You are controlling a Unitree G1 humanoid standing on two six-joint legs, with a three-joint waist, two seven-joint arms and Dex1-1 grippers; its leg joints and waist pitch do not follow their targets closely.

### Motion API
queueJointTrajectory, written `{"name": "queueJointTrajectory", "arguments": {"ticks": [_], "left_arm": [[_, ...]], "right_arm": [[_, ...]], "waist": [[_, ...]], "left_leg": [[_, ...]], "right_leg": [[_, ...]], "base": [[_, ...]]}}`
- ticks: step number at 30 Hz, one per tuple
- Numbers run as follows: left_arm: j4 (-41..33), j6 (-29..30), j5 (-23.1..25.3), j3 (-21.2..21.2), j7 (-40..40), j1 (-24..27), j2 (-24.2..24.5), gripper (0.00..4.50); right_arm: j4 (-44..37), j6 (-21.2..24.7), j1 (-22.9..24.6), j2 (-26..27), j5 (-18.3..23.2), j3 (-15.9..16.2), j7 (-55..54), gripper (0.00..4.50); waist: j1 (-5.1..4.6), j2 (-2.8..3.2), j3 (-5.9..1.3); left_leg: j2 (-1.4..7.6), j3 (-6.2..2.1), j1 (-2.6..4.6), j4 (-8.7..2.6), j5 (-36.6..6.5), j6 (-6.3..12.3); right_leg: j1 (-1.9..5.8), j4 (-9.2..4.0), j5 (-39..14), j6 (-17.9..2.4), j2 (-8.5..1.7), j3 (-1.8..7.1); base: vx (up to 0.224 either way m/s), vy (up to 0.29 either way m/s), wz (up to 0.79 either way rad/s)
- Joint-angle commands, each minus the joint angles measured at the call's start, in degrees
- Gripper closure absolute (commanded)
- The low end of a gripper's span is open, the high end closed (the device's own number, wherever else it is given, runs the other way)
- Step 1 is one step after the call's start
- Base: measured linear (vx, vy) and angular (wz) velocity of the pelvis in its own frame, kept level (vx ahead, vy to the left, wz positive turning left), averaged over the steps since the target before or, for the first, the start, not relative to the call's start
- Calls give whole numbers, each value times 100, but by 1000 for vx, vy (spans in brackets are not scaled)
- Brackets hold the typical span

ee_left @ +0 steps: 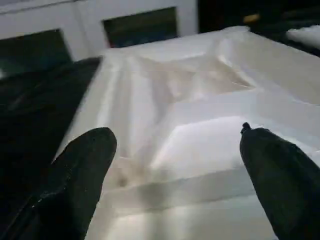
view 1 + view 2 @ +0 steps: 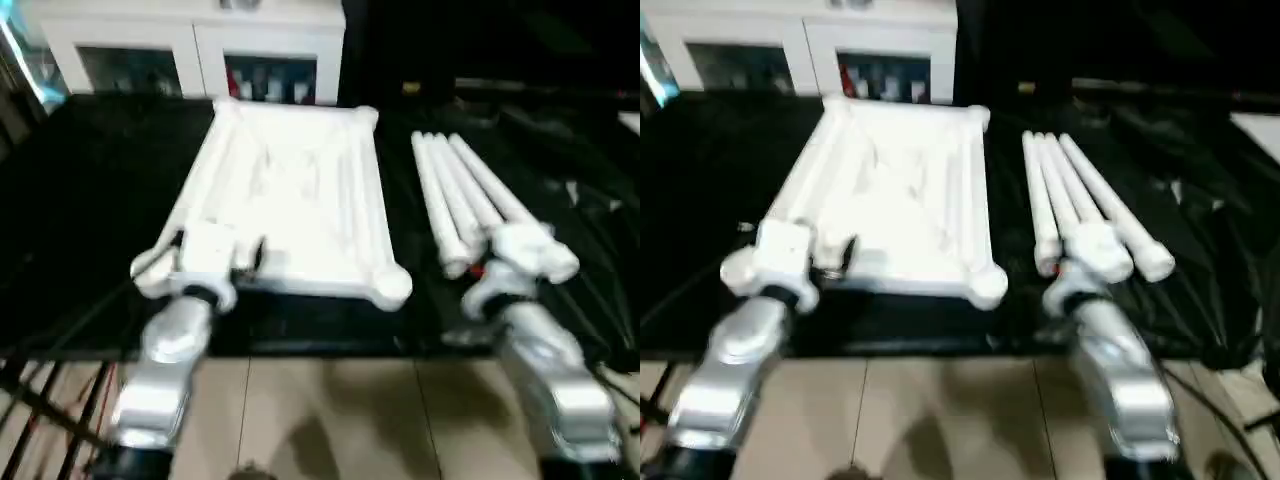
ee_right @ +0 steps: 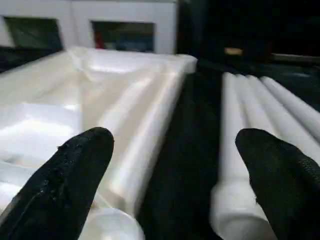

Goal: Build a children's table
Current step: Move to table

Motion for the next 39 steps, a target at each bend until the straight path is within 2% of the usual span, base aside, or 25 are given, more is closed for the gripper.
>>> {"name": "queueJointTrajectory", "arguments": {"ticks": [1,2,3,4,5,7,8,9,11,13,16,20,23,25,26,28,31,32,33,34,35,36,37,38,39], "left_arm": [[-136,64,-7,-50,-32,13,-43,0],[-160,83,-29,-43,-31,14,-11,0],[-164,92,-31,-45,-28,11,8,0],[-163,96,-29,-48,-25,9,18,0],[-160,99,-29,-46,-18,1,20,0],[-149,113,-28,-32,-24,-24,15,0],[-150,118,-26,-27,-35,-32,11,0],[-152,124,-21,-21,-55,-41,6,0],[-137,100,-68,1,-85,-65,-24,0],[-141,102,-77,5,-96,-79,-47,0],[-121,102,-81,-39,-111,-113,-48,0],[-126,118,-98,-54,-129,-116,-64,0],[-107,127,-110,-53,-171,-141,-103,0],[-89,122,-109,-57,-176,-160,-111,0],[-77,121,-107,-62,-177,-174,-114,0],[-67,119,-115,-64,-172,-185,-118,0],[-52,115,-124,-76,-167,-209,-122,0],[-45,117,-122,-79,-167,-225,-128,0],[-42,118,-118,-80,-169,-233,-131,0],[-38,117,-113,-78,-172,-241,-135,0],[-38,116,-111,-77,-174,-244,-138,0],[-35,114,-112,-74,-180,-243,-145,0],[-38,114,-111,-75,-181,-238,-146,0],[-40,114,-112,-76,-182,-233,-146,0],[-42,116,-118,-75,-184,-229,-153,0]], "right_arm": [[-10,51,56,-81,-46,8,53,4],[-35,60,50,-147,-194,165,162,4],[-43,95,46,-171,-248,224,199,4],[-46,124,43,-175,-259,240,214,4],[-33,109,52,-133,-258,229,186,4],[15,69,52,-97,-263,221,131,4],[29,64,49,-77,-233,191,115,4],[41,65,44,-34,-161,126,101,4],[56,73,20,-28,-127,87,106,4],[63,65,16,-45,-143,78,118,4],[88,86,-3,-32,-218,43,68,4],[85,82,6,-10,-237,19,50,4],[83,68,27,2,-257,-7,40,4],[99,61,17,-5,-269,-14,37,4],[109,57,5,-13,-277,-18,35,4],[100,45,2,-37,-299,-18,40,4],[76,9,7,-164,-453,88,111,4],[71,2,8,-185,-522,114,94,4],[68,-20,13,-173,-525,110,88,4],[65,-34,21,-138,-498,80,68,4],[61,-35,28,-103,-468,49,45,4],[77,73,17,-11,-310,-89,-12,4],[89,72,11,-38,-327,-89,-3,4],[96,59,8,-68,-358,-75,12,4],[96,56,15,-80,-372,-70,28,4]], "waist": [[41,-9,-365],[157,-22,-280],[124,29,-290],[98,-15,-245],[92,75,-242],[67,126,-195],[23,151,-154],[-40,140,-93],[61,113,-41],[129,57,-95],[111,112,-147],[48,134,-162],[42,142,-145],[46,142,-213],[43,140,-283],[39,144,-318],[34,140,-378],[76,42,-326],[156,126,-349],[83,115,-346],[38,205,-369],[-213,435,-483],[-297,342,-442],[-293,325,-435],[-222,288,-376]], "left_leg": [[349,-90,83,-325,2252,1239],[214,-120,-60,-468,1356,897],[218,-156,-59,-492,1132,921],[127,-292,-160,-553,679,1159],[82,-336,-163,-624,367,1213],[76,-458,-120,-695,-506,1090],[267,-485,23,-717,-1257,782],[537,-348,224,-749,-2101,172],[489,-149,335,-806,-2892,-443],[470,-11,282,-889,-2251,-442],[481,34,273,-949,-2247,-394],[434,98,369,-962,-2629,-190],[413,148,395,-990,-2372,-19],[400,171,387,-988,-1892,115],[374,189,393,-938,-1215,357],[346,188,385,-877,-736,543],[308,164,465,-723,217,1171],[120,99,124,-617,598,1652],[-42,98,-136,-502,660,1928],[-23,18,-165,-457,770,1995],[-61,-109,-73,-463,1152,2096],[389,-474,949,-482,1597,2374],[837,-872,1301,-530,1710,2731],[895,-963,1193,-466,2710,3172],[805,-713,978,-482,2905,3017]], "right_leg": [[223,-171,2228,-895,-712,334],[310,-252,2285,-869,-728,172],[334,-274,2164,-879,-740,107],[433,-358,1706,-922,-803,-76],[436,-393,1153,-930,-744,-189],[473,-556,-310,-1081,-823,-311],[350,-555,-991,-1141,-782,-249],[222,-624,-1375,-1033,-840,-29],[135,-771,-2047,-783,-925,45],[201,-770,-2024,-512,-937,148],[292,-745,-1998,-296,-863,144],[382,-846,-2197,-306,-750,86],[463,-900,-2022,-381,-730,94],[562,-861,-1425,-483,-701,90],[597,-761,-487,-566,-644,63],[629,-687,109,-602,-612,39],[596,-522,1067,-615,-526,-10],[818,-590,1353,-484,-576,-111],[1097,-790,1402,5,-856,-269],[1119,-782,1388,183,-855,-345],[1154,-712,1467,494,-629,-545],[342,-195,670,432,-224,-515],[-162,123,-306,304,-294,-345],[-388,398,-850,336,-319,-128],[-501,495,-432,539,-356,19]], "base": [[0,0,0],[0,0,0],[0,0,0],[-60,-13,17],[-80,-17,40],[-78,-14,47],[-49,-12,47],[-49,-12,47],[-60,-4,20],[-29,0,6],[0,0,0],[0,0,0],[51,9,-4],[91,12,-4],[107,12,-2],[111,10,-1],[113,3,3],[84,3,16],[84,3,16],[69,8,44],[94,3,62],[94,3,62],[157,-42,34],[111,-44,4],[111,-44,4]]}}
